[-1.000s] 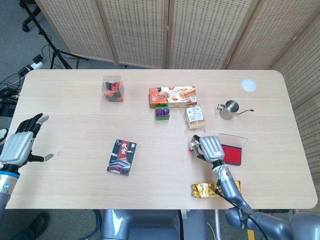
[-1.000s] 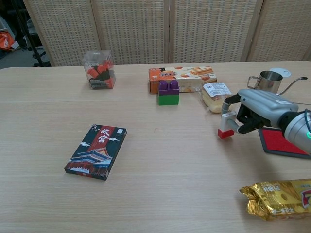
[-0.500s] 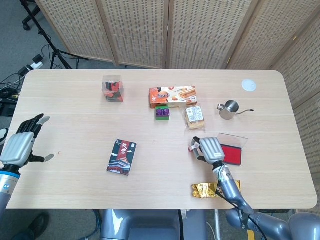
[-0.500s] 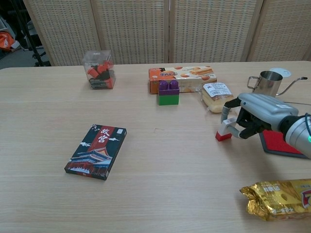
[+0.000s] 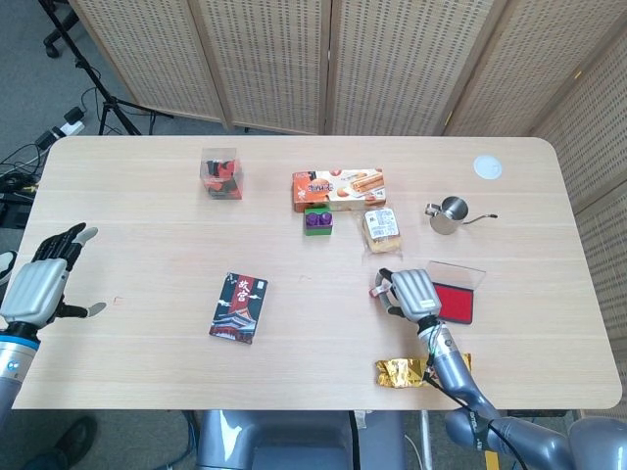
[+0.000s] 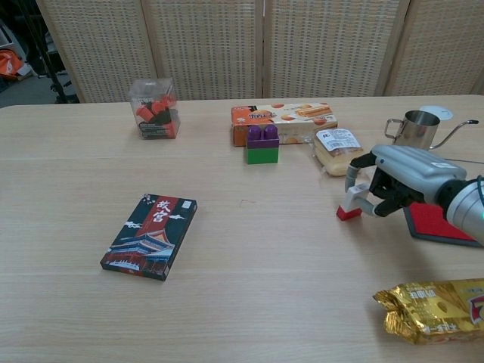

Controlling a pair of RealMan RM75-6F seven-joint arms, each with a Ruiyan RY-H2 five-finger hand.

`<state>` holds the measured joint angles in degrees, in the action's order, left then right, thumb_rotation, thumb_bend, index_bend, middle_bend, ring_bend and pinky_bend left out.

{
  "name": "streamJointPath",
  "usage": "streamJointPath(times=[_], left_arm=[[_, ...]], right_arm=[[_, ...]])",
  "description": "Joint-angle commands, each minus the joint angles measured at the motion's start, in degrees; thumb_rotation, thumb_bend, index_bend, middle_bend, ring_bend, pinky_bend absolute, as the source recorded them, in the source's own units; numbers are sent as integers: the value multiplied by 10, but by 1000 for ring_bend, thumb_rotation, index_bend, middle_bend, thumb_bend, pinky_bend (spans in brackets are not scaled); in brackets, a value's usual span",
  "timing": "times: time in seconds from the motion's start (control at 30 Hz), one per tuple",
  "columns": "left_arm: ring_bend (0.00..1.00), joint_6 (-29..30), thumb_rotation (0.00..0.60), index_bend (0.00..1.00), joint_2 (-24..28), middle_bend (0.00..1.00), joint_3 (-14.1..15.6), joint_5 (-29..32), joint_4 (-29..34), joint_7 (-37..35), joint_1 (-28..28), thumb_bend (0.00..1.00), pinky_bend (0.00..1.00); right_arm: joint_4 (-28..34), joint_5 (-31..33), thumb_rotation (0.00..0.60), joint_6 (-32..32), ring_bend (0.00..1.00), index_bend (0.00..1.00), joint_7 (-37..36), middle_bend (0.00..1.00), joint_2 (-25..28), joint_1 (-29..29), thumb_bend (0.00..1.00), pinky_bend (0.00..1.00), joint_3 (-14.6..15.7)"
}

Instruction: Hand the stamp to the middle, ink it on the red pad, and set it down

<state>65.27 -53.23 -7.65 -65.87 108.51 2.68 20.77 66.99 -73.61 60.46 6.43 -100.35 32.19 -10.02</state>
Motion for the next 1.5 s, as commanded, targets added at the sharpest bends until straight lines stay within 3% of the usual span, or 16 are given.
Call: streamJointPath(times=[0.03, 0.87, 1.13, 1.5], left_arm=[[0, 0, 600, 0, 0, 0, 0, 0, 0, 0, 0, 12, 0], [0, 0, 600, 0, 3, 0, 1, -2, 2, -2, -1, 13, 0], [0, 0, 600, 0, 6, 0, 3, -6, 6, -3, -2, 14, 0], [0, 5, 600, 0, 17, 0, 8, -31, 15, -24, -10, 15, 0]], right_arm=[[1, 2, 600, -2, 1000, 425, 2, 983, 0, 0, 466, 1000, 0], [31, 7, 600, 4, 1000, 351, 30, 982, 17, -6, 466, 1000, 4], [46, 11, 600, 8, 1000, 277, 39, 982, 29, -11, 466, 1000, 6], [140, -19, 600, 63, 1000, 255, 60, 972, 91, -42, 466, 1000, 21]])
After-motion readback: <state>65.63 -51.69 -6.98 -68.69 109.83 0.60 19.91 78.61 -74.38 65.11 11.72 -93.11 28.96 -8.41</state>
